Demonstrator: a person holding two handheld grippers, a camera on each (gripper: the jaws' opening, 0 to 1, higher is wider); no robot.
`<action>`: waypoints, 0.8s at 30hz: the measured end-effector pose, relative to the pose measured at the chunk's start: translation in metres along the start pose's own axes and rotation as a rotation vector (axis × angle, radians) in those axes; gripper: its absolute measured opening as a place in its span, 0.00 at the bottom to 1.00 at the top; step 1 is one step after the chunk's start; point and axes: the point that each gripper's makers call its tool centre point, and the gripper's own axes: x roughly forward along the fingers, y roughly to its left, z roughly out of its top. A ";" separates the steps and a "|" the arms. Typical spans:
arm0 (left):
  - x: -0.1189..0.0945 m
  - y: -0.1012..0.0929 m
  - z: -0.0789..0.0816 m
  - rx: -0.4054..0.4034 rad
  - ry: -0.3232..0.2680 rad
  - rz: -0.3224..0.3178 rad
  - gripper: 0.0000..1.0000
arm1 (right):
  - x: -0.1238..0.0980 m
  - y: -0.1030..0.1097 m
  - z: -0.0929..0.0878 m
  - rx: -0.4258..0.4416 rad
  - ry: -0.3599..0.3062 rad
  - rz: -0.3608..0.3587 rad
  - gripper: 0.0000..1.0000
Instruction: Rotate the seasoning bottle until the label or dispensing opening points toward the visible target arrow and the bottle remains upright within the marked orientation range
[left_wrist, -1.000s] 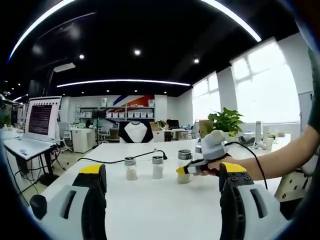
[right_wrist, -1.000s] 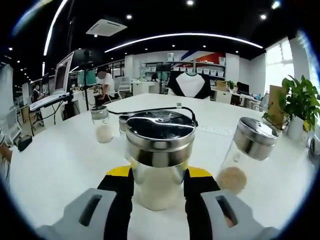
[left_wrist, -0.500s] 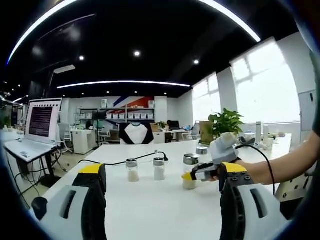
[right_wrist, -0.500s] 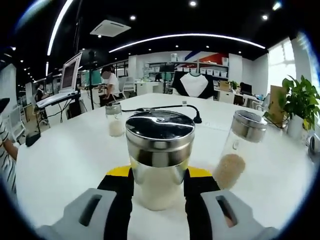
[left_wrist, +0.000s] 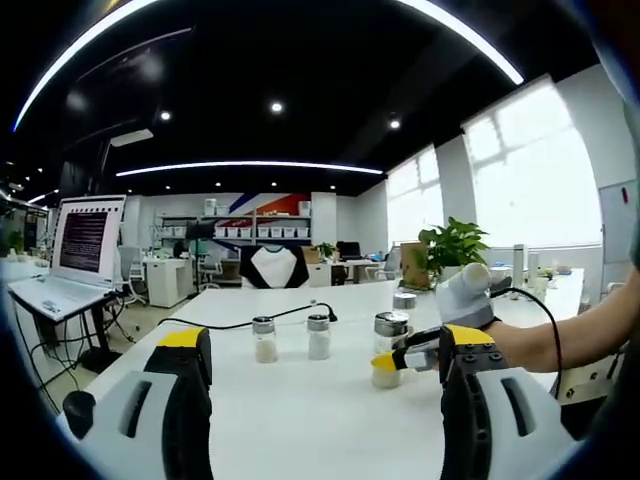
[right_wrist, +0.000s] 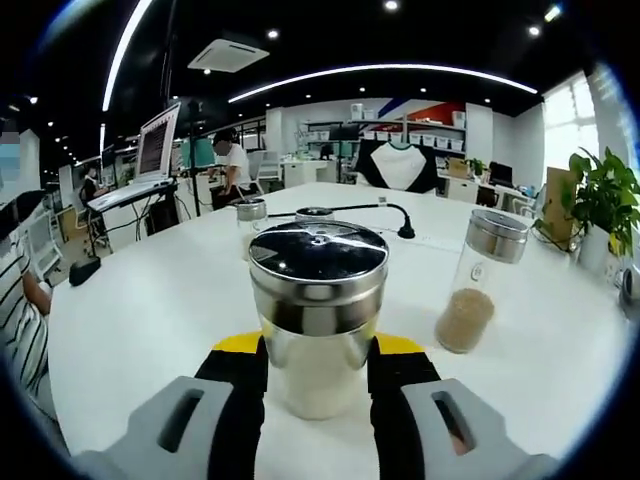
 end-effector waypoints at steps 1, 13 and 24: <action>0.000 -0.001 0.000 0.001 -0.001 -0.003 1.00 | -0.001 0.000 0.000 0.002 0.000 0.001 0.38; 0.001 -0.006 0.001 0.020 0.001 -0.012 1.00 | -0.021 0.015 -0.010 0.000 0.001 0.030 0.38; 0.010 -0.004 0.001 0.012 0.006 -0.037 1.00 | -0.031 0.020 -0.016 -0.021 0.005 0.048 0.38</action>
